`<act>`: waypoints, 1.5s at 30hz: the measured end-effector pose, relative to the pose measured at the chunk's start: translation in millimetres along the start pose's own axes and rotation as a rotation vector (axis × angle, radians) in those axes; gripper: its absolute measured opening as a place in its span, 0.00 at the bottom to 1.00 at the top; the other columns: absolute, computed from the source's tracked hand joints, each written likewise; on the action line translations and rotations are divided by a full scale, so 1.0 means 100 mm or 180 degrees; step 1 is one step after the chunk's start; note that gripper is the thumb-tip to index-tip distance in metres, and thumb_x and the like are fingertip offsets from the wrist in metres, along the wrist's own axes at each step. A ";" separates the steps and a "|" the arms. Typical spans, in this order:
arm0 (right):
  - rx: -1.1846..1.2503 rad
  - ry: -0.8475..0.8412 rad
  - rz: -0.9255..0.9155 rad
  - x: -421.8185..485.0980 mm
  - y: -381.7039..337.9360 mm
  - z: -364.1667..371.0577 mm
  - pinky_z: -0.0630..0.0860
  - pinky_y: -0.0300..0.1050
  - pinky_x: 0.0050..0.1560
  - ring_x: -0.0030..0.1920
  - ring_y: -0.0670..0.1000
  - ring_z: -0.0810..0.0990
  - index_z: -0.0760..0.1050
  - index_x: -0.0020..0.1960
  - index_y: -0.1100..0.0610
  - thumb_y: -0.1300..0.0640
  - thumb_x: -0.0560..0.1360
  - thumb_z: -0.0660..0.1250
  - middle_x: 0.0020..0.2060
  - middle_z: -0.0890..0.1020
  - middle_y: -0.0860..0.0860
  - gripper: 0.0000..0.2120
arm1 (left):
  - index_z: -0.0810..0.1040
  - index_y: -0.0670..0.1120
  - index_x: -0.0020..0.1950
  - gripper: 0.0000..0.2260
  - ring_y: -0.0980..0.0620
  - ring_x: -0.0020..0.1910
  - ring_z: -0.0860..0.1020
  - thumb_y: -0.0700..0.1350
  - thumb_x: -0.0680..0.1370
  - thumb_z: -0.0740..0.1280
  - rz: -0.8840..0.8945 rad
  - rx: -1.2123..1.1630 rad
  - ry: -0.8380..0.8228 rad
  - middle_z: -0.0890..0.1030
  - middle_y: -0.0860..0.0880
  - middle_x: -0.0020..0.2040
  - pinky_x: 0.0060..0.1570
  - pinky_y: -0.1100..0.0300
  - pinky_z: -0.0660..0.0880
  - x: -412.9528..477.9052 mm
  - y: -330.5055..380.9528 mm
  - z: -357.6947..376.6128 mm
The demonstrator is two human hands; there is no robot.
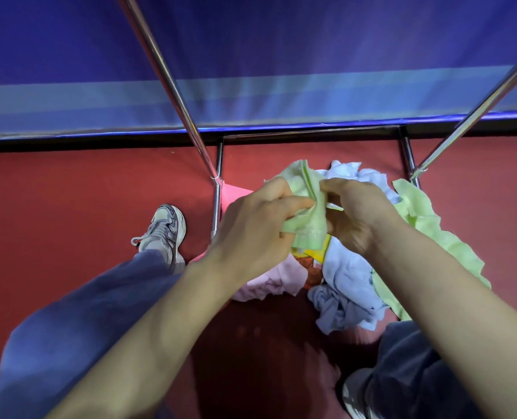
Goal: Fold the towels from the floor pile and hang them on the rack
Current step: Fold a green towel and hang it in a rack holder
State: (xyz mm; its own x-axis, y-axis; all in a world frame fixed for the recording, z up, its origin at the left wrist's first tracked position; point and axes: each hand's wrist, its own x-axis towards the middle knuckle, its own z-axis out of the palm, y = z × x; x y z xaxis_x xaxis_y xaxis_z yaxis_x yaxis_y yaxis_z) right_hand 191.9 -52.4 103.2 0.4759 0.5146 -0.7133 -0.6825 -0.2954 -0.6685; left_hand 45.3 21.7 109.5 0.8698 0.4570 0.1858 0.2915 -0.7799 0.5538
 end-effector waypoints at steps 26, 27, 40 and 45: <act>0.1383 0.0402 -0.0826 -0.16 -0.36 -0.11 0.71 0.46 0.47 0.30 0.49 0.69 0.72 0.41 0.54 0.60 0.79 0.58 0.48 0.86 0.52 0.09 | 0.79 0.53 0.55 0.11 0.48 0.56 0.79 0.46 0.74 0.65 -0.0508 0.1165 -0.1908 0.79 0.54 0.57 0.49 0.55 0.75 -0.20 -0.34 0.18; 0.1400 0.0363 -0.0907 -0.18 -0.37 -0.10 0.72 0.45 0.47 0.31 0.49 0.71 0.73 0.40 0.54 0.60 0.80 0.58 0.48 0.86 0.52 0.10 | 0.79 0.52 0.56 0.11 0.48 0.55 0.79 0.47 0.74 0.65 -0.0549 0.1135 -0.2072 0.79 0.53 0.58 0.49 0.53 0.77 -0.25 -0.36 0.28; 0.1527 -0.0268 -0.1411 -0.50 -0.34 0.07 0.76 0.48 0.46 0.32 0.47 0.73 0.82 0.37 0.56 0.58 0.80 0.60 0.51 0.82 0.55 0.17 | 0.68 0.50 0.60 0.26 0.47 0.55 0.76 0.62 0.69 0.72 -0.1108 -0.0221 -0.0171 0.73 0.52 0.56 0.47 0.50 0.75 -0.04 0.06 0.51; 0.1699 -0.0442 -0.1718 -0.87 -0.29 0.23 0.75 0.46 0.44 0.35 0.45 0.77 0.83 0.43 0.61 0.59 0.73 0.65 0.47 0.79 0.56 0.09 | 0.65 0.46 0.70 0.32 0.46 0.61 0.75 0.46 0.69 0.75 -0.0986 -0.1051 0.1414 0.71 0.47 0.65 0.57 0.52 0.74 0.30 0.47 0.22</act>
State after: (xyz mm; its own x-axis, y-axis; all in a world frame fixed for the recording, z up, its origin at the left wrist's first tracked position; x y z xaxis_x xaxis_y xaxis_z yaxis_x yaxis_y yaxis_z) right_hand 157.5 -70.3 189.2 0.7689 0.5838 -0.2607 -0.5674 0.4353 -0.6990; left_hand 94.1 -10.5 122.7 0.4958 0.8296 0.2566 0.3034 -0.4424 0.8439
